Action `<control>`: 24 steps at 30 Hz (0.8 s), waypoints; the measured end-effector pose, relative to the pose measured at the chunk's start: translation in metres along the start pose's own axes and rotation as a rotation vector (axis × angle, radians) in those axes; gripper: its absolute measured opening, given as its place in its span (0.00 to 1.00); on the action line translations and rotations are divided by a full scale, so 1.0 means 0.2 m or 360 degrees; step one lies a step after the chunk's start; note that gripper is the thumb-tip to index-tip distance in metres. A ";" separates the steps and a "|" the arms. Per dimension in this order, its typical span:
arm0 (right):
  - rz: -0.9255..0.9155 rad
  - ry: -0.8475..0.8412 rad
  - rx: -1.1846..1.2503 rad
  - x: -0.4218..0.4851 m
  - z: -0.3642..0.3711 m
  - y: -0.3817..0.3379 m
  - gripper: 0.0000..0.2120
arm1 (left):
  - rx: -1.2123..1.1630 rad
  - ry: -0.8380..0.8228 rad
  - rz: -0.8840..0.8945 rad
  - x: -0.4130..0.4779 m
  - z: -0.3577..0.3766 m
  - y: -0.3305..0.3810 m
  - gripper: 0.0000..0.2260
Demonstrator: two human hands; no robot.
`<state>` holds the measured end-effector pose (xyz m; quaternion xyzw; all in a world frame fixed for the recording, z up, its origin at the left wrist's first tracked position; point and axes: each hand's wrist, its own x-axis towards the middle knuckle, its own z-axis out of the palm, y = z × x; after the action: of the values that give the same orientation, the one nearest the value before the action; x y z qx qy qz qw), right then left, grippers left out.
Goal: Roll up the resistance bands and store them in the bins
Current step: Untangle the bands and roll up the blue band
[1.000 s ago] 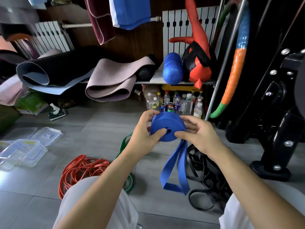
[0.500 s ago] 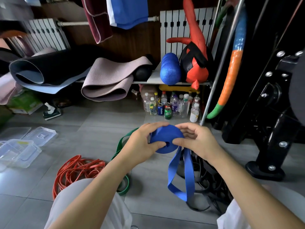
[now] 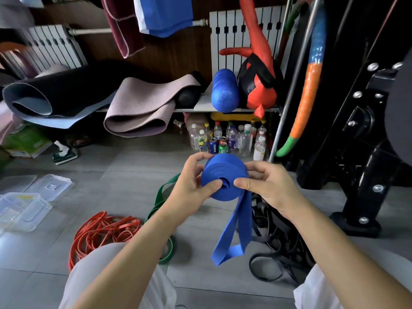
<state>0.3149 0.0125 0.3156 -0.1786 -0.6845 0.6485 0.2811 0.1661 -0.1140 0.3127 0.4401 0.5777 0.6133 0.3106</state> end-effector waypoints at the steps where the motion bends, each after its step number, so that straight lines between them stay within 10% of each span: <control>1: 0.0007 -0.0007 -0.0055 0.00 -0.01 0.01 0.18 | 0.0249 0.0015 0.0039 0.00 0.00 0.00 0.22; 8: 0.0048 -0.0079 -0.0333 -0.03 -0.01 0.08 0.18 | 0.1360 -0.0301 0.0422 -0.02 0.01 -0.02 0.27; 24: -0.0075 0.0052 -0.0212 0.02 -0.03 0.07 0.19 | 0.0069 0.0246 0.0202 0.03 0.03 0.00 0.22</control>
<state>0.3150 0.0210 0.3028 -0.1914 -0.7254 0.5916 0.2950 0.1697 -0.1069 0.3139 0.4338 0.5839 0.6513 0.2161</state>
